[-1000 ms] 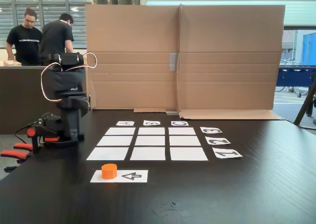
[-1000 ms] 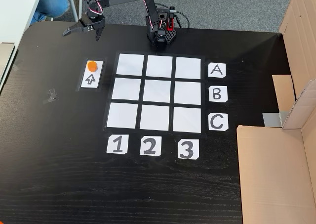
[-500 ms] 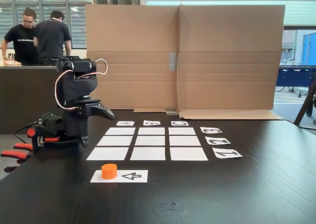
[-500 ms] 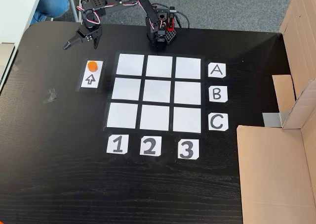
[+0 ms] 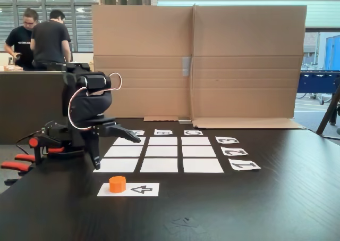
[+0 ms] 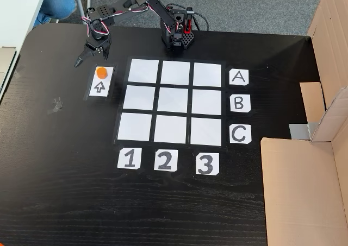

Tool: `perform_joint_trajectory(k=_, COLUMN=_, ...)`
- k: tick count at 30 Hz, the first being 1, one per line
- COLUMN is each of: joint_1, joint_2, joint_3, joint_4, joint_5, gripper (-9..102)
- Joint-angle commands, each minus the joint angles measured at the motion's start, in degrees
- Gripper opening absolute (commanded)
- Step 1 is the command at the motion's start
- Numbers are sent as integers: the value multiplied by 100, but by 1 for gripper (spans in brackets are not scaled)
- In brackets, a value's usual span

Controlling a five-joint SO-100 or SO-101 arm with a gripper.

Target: Pick up the round, orange token and place it in the grid on square B3.

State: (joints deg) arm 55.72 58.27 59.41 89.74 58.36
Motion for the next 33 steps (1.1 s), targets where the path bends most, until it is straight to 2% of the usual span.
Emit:
perform_joint_trajectory(k=1, joint_1=-105, joint_2=-62, joint_3=-272, joint_4=26, joint_5=-62, gripper=80)
perform_joint_trajectory(k=27, joint_1=-352, joint_2=-984, joint_3=-1020, joint_4=0, joint_5=-53, gripper=78)
perform_joint_trajectory(k=29, joint_1=-360, joint_2=-993, joint_3=-1020, joint_4=-9, joint_5=-53, gripper=72)
perform_joint_trajectory(k=30, joint_1=-378, joint_2=-993, joint_3=-1020, joint_4=-9, joint_5=-53, gripper=65)
perform_joint_trajectory(k=31, joint_1=-396, joint_2=-993, joint_3=-1020, joint_4=-9, joint_5=-53, gripper=50)
perform_joint_trajectory(k=33, joint_1=-448, joint_2=-993, joint_3=-1037, joint_4=-62, joint_5=-62, gripper=8)
